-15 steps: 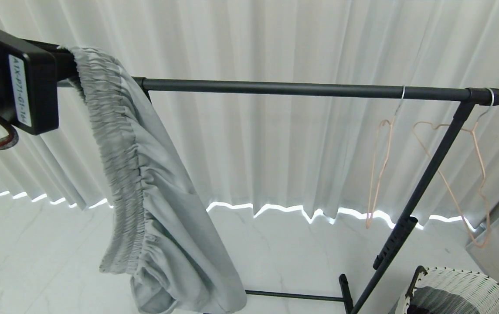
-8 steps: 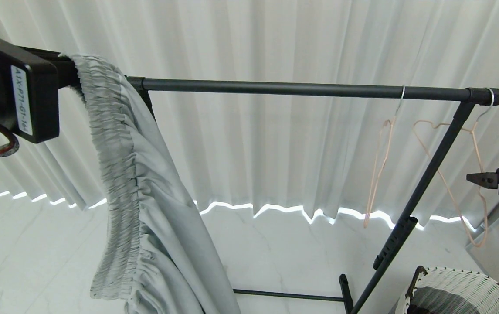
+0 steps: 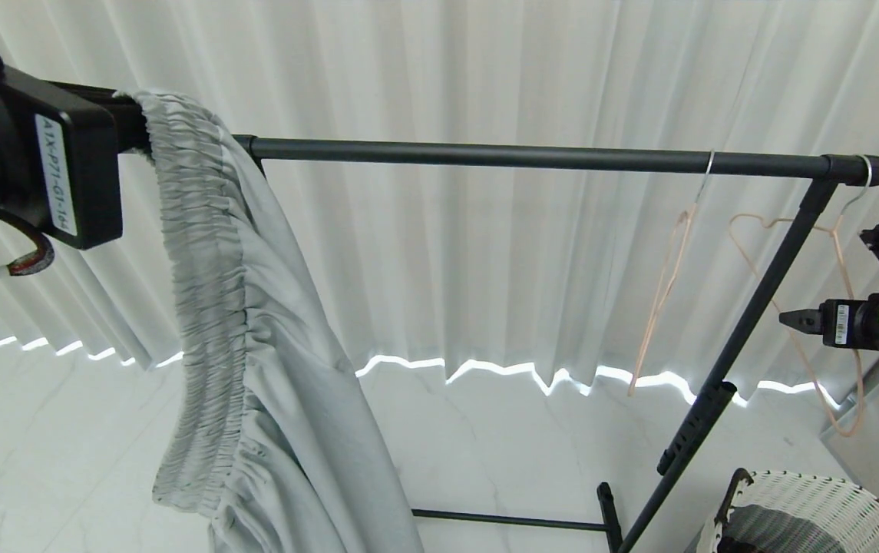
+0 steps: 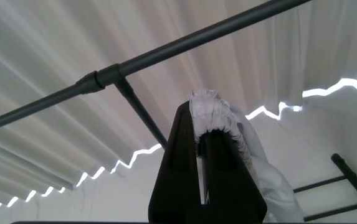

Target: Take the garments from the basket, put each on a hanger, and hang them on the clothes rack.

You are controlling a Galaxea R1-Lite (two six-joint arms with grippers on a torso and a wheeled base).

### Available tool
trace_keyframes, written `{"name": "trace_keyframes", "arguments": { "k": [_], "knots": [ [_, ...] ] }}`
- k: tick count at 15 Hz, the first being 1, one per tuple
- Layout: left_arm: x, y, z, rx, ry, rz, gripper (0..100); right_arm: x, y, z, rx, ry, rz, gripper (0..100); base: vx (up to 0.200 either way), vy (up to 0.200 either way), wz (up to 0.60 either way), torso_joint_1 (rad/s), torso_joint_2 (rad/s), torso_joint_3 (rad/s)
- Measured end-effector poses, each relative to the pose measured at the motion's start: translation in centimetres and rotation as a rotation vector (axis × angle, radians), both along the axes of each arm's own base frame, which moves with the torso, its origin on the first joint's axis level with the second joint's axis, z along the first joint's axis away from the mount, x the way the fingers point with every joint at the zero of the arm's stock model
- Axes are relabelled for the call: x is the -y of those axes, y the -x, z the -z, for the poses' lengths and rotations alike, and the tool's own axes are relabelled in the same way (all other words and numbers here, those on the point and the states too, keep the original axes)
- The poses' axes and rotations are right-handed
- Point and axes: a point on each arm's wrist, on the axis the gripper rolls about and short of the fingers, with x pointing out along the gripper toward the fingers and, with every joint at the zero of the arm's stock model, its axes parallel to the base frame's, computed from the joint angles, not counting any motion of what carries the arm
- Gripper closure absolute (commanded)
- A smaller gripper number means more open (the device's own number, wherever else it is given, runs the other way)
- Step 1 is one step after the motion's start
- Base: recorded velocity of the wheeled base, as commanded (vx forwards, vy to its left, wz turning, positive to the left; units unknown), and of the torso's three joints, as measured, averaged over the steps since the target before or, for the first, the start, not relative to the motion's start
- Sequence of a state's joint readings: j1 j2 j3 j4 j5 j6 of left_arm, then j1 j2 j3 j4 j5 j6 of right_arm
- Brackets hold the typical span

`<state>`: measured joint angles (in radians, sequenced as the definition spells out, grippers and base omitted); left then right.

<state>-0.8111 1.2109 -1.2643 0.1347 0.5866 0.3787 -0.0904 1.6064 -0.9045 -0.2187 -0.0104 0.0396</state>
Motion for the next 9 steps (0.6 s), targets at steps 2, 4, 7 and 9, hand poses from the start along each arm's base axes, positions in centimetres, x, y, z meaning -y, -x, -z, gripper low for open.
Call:
{"name": "trace_keyframes", "arguments": {
  "k": [2, 4, 7, 9],
  "knots": [
    [0.1, 0.0, 0.1, -0.003, -0.001, 0.015, 100, 0.0, -0.5, 0.4, -0.010, 0.000, 0.001, 100, 0.000, 0.000, 0.00, 0.000, 0.00, 0.000],
    [0.1, 0.0, 0.2, -0.007, -0.004, 0.018, 100, 0.1, -0.9, 0.5, -0.013, 0.000, 0.001, 100, 0.000, 0.000, 0.00, 0.000, 0.00, 0.000],
    [0.1, -0.1, 0.4, -0.011, -0.006, 0.018, 100, 0.2, -1.2, 0.6, -0.015, -0.002, 0.005, 100, 0.000, 0.000, 0.00, 0.000, 0.00, 0.000],
    [0.1, -0.1, 0.4, -0.012, -0.007, 0.018, 100, 0.3, -1.3, 0.6, -0.014, -0.009, 0.013, 100, 0.000, 0.000, 0.00, 0.000, 0.00, 0.000]
  ]
}}
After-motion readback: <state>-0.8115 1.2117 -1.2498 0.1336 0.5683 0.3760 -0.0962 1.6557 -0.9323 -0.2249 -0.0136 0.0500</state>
